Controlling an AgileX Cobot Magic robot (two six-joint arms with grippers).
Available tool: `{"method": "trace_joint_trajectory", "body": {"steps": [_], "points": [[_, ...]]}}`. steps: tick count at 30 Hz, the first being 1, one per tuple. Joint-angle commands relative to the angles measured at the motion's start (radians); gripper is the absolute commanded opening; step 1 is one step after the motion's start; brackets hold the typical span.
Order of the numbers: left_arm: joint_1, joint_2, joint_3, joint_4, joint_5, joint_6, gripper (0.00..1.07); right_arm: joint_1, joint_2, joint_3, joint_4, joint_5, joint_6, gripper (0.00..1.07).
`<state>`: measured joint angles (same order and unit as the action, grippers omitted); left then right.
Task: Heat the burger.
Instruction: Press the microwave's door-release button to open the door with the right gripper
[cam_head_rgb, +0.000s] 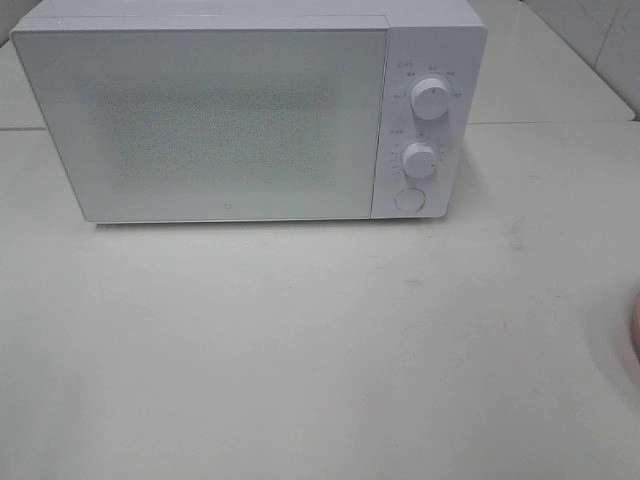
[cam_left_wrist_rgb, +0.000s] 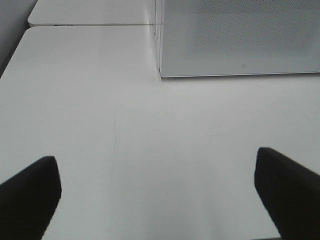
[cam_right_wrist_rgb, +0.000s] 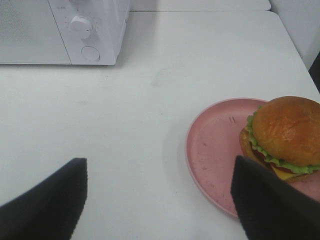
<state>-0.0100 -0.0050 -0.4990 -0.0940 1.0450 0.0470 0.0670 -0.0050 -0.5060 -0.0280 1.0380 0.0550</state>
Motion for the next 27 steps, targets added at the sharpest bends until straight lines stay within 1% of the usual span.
{"method": "trace_joint_trajectory", "body": {"steps": [1,13,17,19,25,27], "points": [[-0.003,-0.022,0.002,-0.005,-0.008,-0.002,1.01,-0.006,-0.025,0.000,-0.007,-0.002,0.003,0.76],[-0.003,-0.022,0.002,-0.005,-0.008,-0.002,1.01,-0.006,-0.025,0.000,-0.007,-0.002,0.003,0.76],[-0.003,-0.022,0.002,-0.005,-0.008,-0.002,1.01,-0.006,-0.009,-0.020,-0.002,-0.021,0.014,0.76],[-0.003,-0.022,0.002,-0.005,-0.008,-0.002,1.01,-0.006,0.032,-0.044,-0.002,-0.056,0.024,0.76],[-0.003,-0.022,0.002,-0.005,-0.008,-0.002,1.01,-0.006,0.101,-0.046,-0.002,-0.122,0.026,0.76],[-0.003,-0.022,0.002,-0.005,-0.008,-0.002,1.01,-0.006,0.170,-0.046,-0.002,-0.180,0.026,0.76]]}}
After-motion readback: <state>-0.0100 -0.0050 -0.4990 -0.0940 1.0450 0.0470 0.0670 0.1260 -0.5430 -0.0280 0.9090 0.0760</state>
